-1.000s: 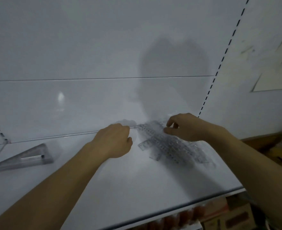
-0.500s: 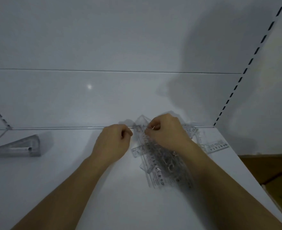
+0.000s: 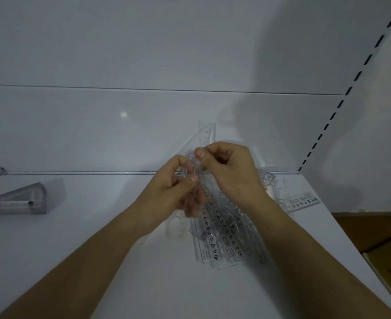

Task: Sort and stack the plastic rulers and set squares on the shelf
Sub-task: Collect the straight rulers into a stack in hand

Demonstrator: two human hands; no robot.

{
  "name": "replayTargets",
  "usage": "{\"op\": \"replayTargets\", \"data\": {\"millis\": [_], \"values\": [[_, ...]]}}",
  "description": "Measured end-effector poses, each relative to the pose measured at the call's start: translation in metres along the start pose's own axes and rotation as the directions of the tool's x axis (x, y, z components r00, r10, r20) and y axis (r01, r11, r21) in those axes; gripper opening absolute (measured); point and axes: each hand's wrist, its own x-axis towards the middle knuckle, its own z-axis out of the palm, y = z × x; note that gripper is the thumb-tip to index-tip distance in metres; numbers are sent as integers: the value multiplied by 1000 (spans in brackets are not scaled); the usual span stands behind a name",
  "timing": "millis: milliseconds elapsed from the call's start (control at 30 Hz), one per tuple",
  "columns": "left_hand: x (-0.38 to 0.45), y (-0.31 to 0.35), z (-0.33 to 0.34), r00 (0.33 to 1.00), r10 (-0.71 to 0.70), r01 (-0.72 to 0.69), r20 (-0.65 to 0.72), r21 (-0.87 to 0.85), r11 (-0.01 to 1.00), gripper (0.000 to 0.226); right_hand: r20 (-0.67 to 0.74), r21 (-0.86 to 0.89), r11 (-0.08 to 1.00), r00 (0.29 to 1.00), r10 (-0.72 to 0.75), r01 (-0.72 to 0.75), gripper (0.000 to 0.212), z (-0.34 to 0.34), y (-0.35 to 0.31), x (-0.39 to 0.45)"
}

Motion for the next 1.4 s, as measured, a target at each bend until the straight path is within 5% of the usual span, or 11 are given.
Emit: {"op": "replayTargets", "data": {"millis": [100,167,233,633,733,833,967,1167,1400], "values": [[3,1,-9,990,33,-43,-135,-67,997,6,64,-377,926,998,-5,29,32,-3,10,-1],[3,4,-13,977,17,-45,-211,-130,990,10,192,-665,743,978,77,72,52,2,15,-7],[1,8,-15,973,-35,-15,-229,-209,978,19,218,-766,636,967,129,88,68,12,20,-10],[2,5,-18,976,-59,20,-210,-180,983,40,39,-591,807,999,13,12,14,5,16,-4],[3,4,-17,977,-76,43,-200,-168,985,39,36,-565,825,999,-13,31,15,-5,15,0],[4,2,-14,978,-89,57,-189,-172,983,39,150,-725,686,986,73,59,37,-7,20,-3],[3,1,-11,979,-101,77,-178,-137,988,40,140,-710,703,986,93,34,14,-4,23,-1],[6,0,-8,976,-122,98,-180,-136,986,39,163,-748,662,979,121,43,37,-1,24,-2],[6,-2,-9,979,-111,88,-171,-141,986,42,128,-538,840,978,168,-73,12,-3,17,1]]}}
